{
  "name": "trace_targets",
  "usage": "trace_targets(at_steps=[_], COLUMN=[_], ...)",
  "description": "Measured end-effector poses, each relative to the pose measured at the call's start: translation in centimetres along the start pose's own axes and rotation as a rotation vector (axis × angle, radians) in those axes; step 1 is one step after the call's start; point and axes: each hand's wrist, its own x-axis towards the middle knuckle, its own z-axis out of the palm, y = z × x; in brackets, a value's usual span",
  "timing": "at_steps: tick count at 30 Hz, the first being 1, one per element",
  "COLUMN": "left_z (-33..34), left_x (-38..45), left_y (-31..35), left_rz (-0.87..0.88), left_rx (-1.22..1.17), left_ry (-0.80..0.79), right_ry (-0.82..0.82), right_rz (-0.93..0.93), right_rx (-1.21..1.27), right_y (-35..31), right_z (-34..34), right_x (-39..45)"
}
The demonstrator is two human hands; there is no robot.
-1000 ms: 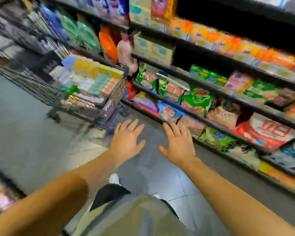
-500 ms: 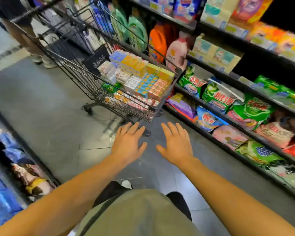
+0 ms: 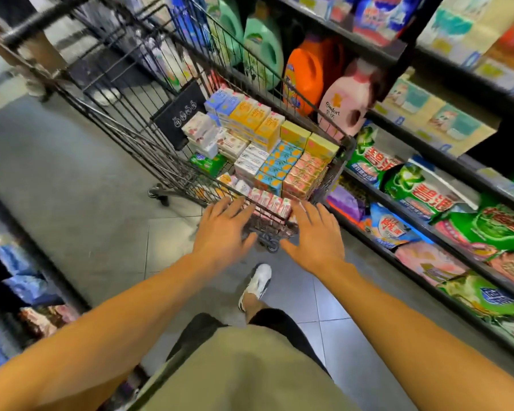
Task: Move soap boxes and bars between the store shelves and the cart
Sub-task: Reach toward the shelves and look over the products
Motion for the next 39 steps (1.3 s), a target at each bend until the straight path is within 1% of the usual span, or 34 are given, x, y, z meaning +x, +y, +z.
trace_targets(at_steps=[3,9,13,16,19,23,27,30,34,36,39], left_z=[-0.8,-2.4,-2.8,-2.5,-2.1,-0.3,3.2,5.8,8.7,9.8,10.7], left_x=[4.9,14.4,20.5,25.3,30.2,36.3,41.3,44.1,46.7,47.7,48.3], left_y=[-0.5,-1.4,-1.8,-2.4,-2.8,-3.2,-3.7,-3.5,-3.6,-3.9,-4.1], left_rz=[0.023,0.068,0.13,0.185,0.275,0.357,0.419,0.456,0.501,0.51,0.518], left_rx=[0.006,-0.025,-0.027,-0.025,0.008,0.015,0.038,0.055,0.088,0.066,0.037], left_ry=[-0.047,-0.079,-0.084,-0.116,-0.164,-0.217,-0.289,-0.295,-0.271,-0.249,-0.21], right_ry=[0.008,0.02,0.032,0.034,0.034,0.013,-0.001,-0.036,-0.033,-0.001,0.106], right_rz=[0.029,0.115,0.169,0.224,0.306,0.379,0.441,0.455,0.481,0.517,0.539], right_rx=[0.03,0.11,0.13,0.152,0.193,0.258,0.297,0.298,0.257,0.25,0.224], right_y=[1.1,3.7,5.4,6.2,6.9,7.7,8.6,9.7,10.8,11.2,11.2], right_z=[-1.2,-3.6,-4.3,-4.2,-4.0,-3.0,-1.4,0.5,2.6,3.1,3.7], right_x=[4.3,11.9,16.3,19.2,21.9,25.5,28.9,31.3,33.6,34.5,35.2])
